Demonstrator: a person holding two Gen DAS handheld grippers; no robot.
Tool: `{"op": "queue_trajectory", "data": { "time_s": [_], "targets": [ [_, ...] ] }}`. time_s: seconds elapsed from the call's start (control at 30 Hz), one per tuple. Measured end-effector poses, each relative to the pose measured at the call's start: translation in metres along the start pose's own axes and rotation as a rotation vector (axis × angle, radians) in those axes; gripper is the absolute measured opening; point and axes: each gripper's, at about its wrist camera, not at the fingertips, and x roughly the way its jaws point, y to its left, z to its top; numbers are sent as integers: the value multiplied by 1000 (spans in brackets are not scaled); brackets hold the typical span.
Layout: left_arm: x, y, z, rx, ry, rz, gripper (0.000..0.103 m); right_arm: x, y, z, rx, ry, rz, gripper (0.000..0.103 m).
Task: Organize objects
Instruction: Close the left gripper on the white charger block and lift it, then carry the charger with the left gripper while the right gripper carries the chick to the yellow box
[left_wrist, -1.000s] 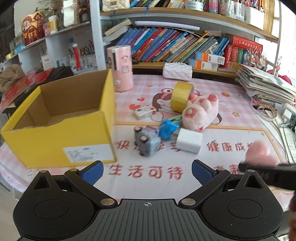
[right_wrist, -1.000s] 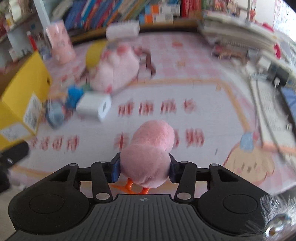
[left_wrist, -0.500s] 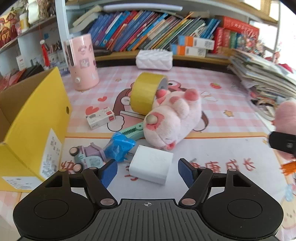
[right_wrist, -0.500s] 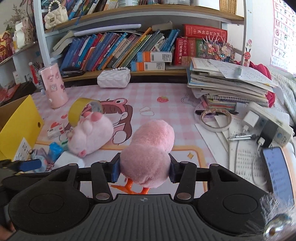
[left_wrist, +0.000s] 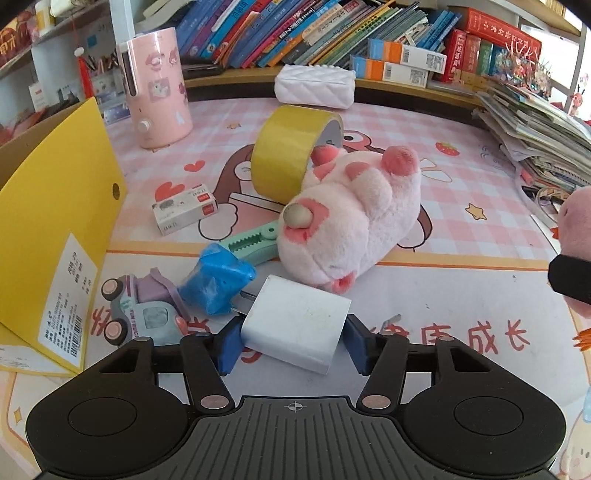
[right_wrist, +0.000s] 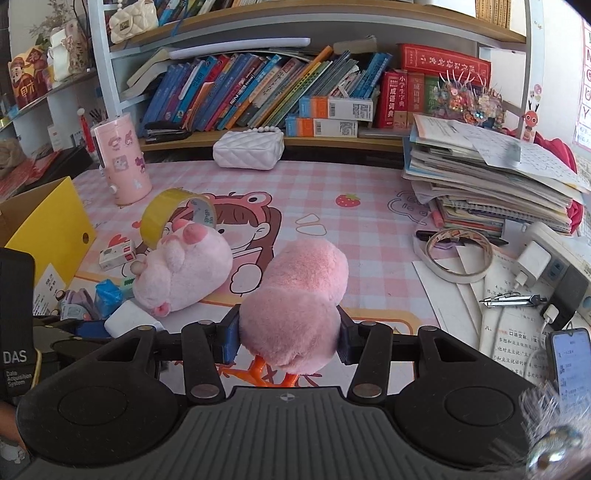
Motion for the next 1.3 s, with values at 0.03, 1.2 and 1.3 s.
{"op": "queue_trajectory", "data": {
  "time_s": [0.03, 1.2, 1.3],
  "targets": [
    [-2, 0, 0, -3, 7, -13, 54, 1, -1, 0, 5, 4, -4, 46],
    [-144, 137, -63, -182, -211, -93, 54, -38, 129, -25, -45, 22, 82, 46],
    [-155, 168, -77, -217, -210, -63, 54, -44, 162, -31, -74, 40, 119, 46]
  ]
}}
